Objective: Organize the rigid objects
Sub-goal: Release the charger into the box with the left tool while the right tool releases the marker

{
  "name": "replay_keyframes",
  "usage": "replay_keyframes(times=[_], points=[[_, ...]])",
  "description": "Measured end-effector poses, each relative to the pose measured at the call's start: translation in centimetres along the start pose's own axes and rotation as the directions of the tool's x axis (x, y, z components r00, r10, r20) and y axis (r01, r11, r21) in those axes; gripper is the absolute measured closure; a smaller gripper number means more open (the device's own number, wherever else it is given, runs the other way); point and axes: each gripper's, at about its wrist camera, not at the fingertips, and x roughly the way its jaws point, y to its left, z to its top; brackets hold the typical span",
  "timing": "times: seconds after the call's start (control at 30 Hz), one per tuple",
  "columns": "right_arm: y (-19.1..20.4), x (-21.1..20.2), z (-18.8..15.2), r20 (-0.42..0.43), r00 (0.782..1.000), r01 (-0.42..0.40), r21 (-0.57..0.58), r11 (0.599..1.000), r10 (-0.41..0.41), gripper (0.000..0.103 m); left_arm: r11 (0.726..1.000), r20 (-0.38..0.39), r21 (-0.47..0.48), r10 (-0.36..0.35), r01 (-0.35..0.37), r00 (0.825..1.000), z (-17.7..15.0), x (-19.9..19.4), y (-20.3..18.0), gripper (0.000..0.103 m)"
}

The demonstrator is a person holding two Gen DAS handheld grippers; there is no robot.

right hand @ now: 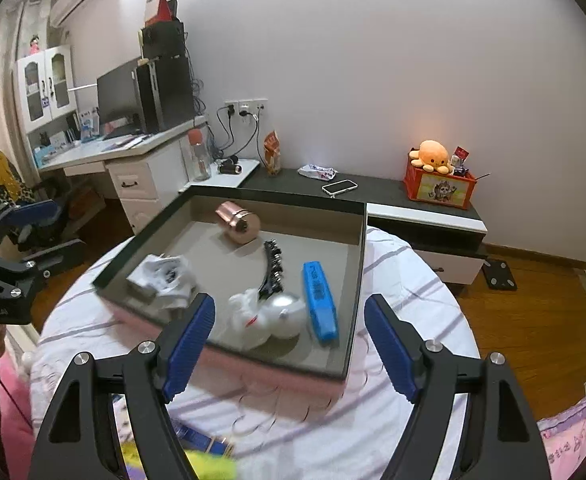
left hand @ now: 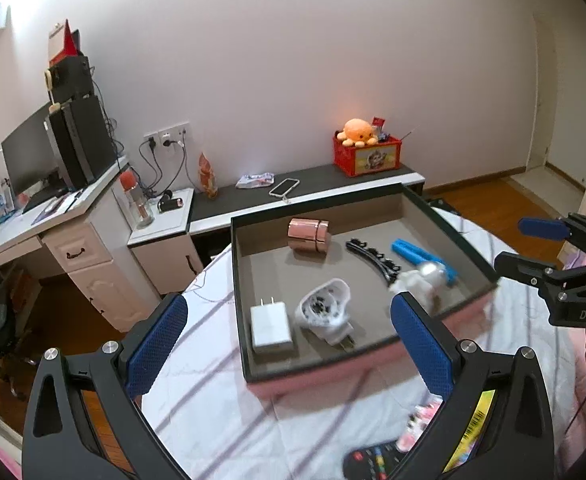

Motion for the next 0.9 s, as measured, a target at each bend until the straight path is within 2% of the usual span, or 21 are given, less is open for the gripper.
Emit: replay_keyframes(times=[0.13, 0.23, 0.53, 0.9], points=[[0.8, -2.6, -1.5, 0.023, 1.000, 0.011, 0.009, 1.000, -0.011, 0.024, 0.999, 0.023, -0.018, -0.027, 0.028, 0.999, -1.3, -2.9, -0.5, 0.000], [1.7, -4.2, -2.8, 0.044, 0.999, 0.033, -0.006, 0.999, -0.033, 0.024, 1.000, 0.050, -0.022, -0.017, 0.018, 0.999, -2.5, -5.0, -0.8, 0.000], [3.6, -8.3, -6.0, 0.065, 0.998, 0.006, 0.017, 1.000, -0.007, 0.023, 0.996, 0.117, -0.091, 0.009, 0.002, 0.993, -5.7, -9.7, -0.7, 0.000], [4.8, -9.8, -8.7, 0.033, 0.999, -0.013, 0.035, 0.999, 0.012, 0.023, 0.994, 0.041, -0.107, 0.003, 0.001, 0.999, -9.6, -10.2, -0.8, 0.000]])
